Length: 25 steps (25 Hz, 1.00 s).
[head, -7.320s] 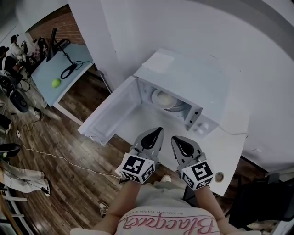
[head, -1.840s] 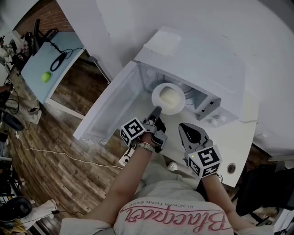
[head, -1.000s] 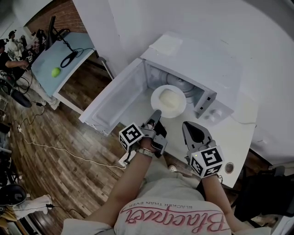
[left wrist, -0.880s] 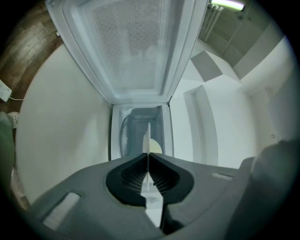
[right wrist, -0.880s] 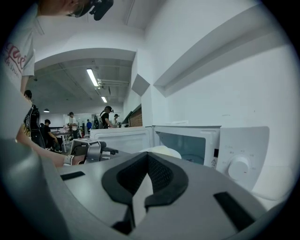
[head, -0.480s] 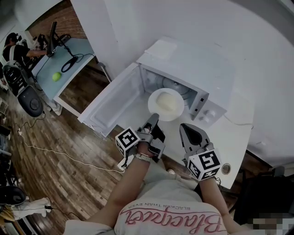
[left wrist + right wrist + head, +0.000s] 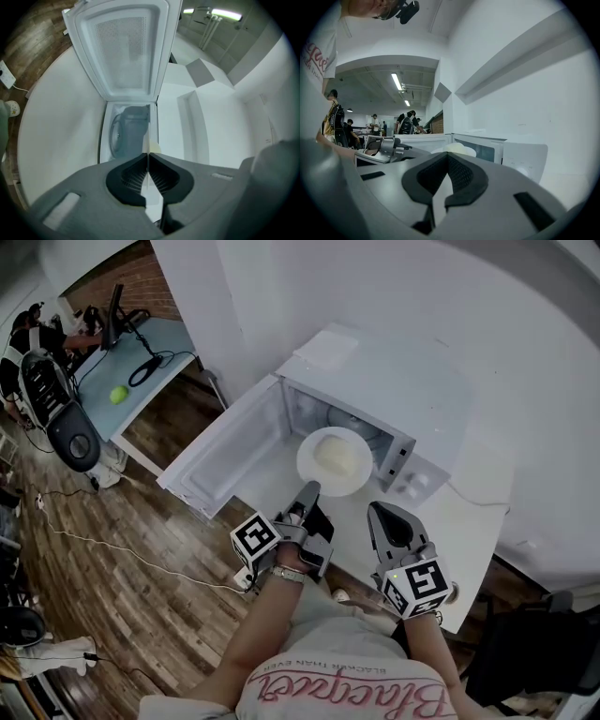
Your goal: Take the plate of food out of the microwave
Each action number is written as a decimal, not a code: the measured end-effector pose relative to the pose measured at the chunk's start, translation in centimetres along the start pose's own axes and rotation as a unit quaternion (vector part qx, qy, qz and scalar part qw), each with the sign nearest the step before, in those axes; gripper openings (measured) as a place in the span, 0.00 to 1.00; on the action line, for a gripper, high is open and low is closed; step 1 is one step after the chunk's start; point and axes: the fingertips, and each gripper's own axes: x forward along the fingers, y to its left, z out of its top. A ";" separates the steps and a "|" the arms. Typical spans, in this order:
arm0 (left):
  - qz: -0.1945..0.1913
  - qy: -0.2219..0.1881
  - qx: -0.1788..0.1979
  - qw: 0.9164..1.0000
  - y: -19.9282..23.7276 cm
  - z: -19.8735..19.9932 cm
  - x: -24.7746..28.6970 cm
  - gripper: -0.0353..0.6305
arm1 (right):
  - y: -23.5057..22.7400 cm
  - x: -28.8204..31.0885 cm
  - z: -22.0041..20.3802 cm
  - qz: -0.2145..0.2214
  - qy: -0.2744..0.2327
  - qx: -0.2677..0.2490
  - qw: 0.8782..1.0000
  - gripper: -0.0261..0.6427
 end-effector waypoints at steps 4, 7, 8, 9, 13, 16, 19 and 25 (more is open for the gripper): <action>-0.010 -0.005 -0.004 1.000 -0.9 -0.5 0.2 0.08 | -0.3 -0.5 0.1 0.006 0.009 -0.013 1.000 0.05; -0.013 0.000 -0.006 1.000 -1.8 -0.9 0.4 0.08 | -0.6 -0.6 0.6 0.007 0.006 -0.015 1.000 0.05; -0.016 0.002 -0.007 1.000 -2.3 -1.0 0.5 0.08 | -0.7 -0.6 0.9 0.006 0.004 -0.015 1.000 0.05; -0.018 0.003 -0.007 1.000 -2.7 -1.1 0.5 0.08 | -0.8 -0.5 1.2 0.006 0.001 -0.014 1.000 0.05; -0.022 0.011 -0.007 1.000 -4.0 -1.0 1.1 0.08 | -1.5 -0.1 2.4 -0.002 -0.008 -0.007 1.000 0.05; -0.021 0.018 -0.005 1.000 -4.7 -0.7 1.6 0.08 | -1.7 0.5 3.2 -0.006 -0.014 -0.004 1.000 0.05; -0.019 0.026 -0.004 0.999 -5.4 -0.3 1.8 0.08 | -1.6 1.1 4.0 -0.013 -0.017 -0.005 1.000 0.05; -0.024 0.042 -0.010 0.999 -6.9 0.6 2.2 0.08 | -1.2 2.6 5.0 -0.019 -0.003 -0.002 1.000 0.05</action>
